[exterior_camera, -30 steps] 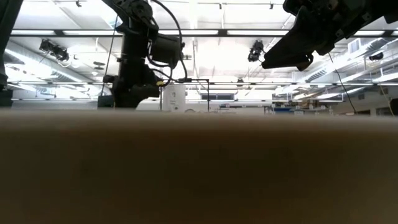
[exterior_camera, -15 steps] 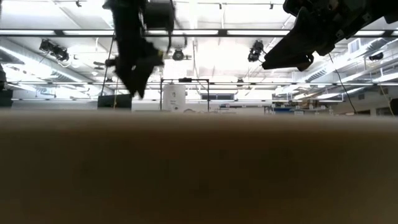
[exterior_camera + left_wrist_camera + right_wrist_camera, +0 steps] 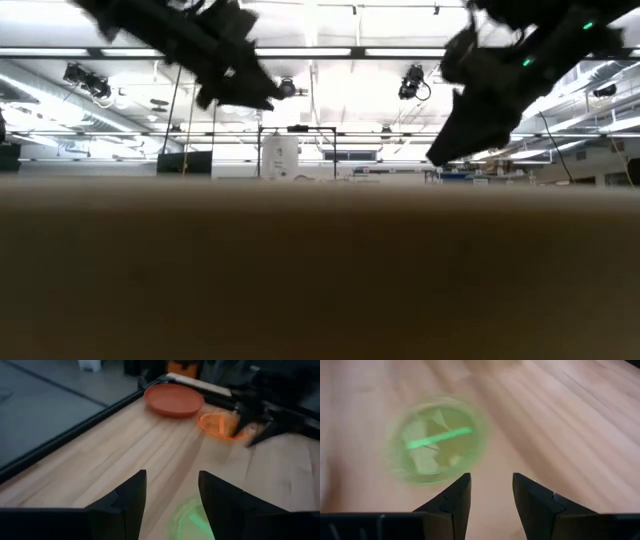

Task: Stack plastic plates
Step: Stack the orange plate on top of the green plate

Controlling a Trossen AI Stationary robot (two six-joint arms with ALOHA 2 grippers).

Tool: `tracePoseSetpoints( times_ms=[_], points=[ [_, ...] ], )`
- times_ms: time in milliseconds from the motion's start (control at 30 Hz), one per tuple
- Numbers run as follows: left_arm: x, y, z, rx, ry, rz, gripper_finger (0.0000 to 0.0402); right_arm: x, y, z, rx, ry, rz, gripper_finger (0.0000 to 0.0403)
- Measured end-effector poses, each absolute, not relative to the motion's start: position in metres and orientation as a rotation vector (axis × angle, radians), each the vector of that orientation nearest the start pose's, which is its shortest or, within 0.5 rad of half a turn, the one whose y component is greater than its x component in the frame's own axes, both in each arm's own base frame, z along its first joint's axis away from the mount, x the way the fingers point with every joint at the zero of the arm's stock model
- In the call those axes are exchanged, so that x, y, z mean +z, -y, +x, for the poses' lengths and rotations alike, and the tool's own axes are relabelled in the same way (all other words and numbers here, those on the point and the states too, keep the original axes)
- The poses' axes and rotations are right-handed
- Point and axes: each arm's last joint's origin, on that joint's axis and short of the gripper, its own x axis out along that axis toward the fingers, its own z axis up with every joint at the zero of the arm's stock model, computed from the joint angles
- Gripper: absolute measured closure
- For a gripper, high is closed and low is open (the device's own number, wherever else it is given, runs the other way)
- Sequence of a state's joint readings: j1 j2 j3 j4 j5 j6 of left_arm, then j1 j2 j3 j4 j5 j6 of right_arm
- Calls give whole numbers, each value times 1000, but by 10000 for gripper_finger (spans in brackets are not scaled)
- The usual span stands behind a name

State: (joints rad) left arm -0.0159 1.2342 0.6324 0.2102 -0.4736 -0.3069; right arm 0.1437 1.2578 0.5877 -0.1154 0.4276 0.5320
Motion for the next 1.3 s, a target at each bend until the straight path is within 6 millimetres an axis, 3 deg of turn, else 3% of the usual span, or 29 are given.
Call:
tracePoseSetpoints(
  times_ms=[167,333,633,867,1300],
  points=[
    [220,-27,238,430,-148,-195,214,189,22,233,-621,-749,315,247],
    [220,-56,222,457,-126,-183,214,197,63,234,-768,-773,321,247],
    [231,-103,208,505,-88,-114,214,183,120,255,-906,-879,314,247],
    [254,-132,200,549,-21,-85,214,178,141,255,-958,-920,325,247],
    [260,-136,199,529,-21,-28,214,179,144,238,-982,-1022,388,247]
  ],
)
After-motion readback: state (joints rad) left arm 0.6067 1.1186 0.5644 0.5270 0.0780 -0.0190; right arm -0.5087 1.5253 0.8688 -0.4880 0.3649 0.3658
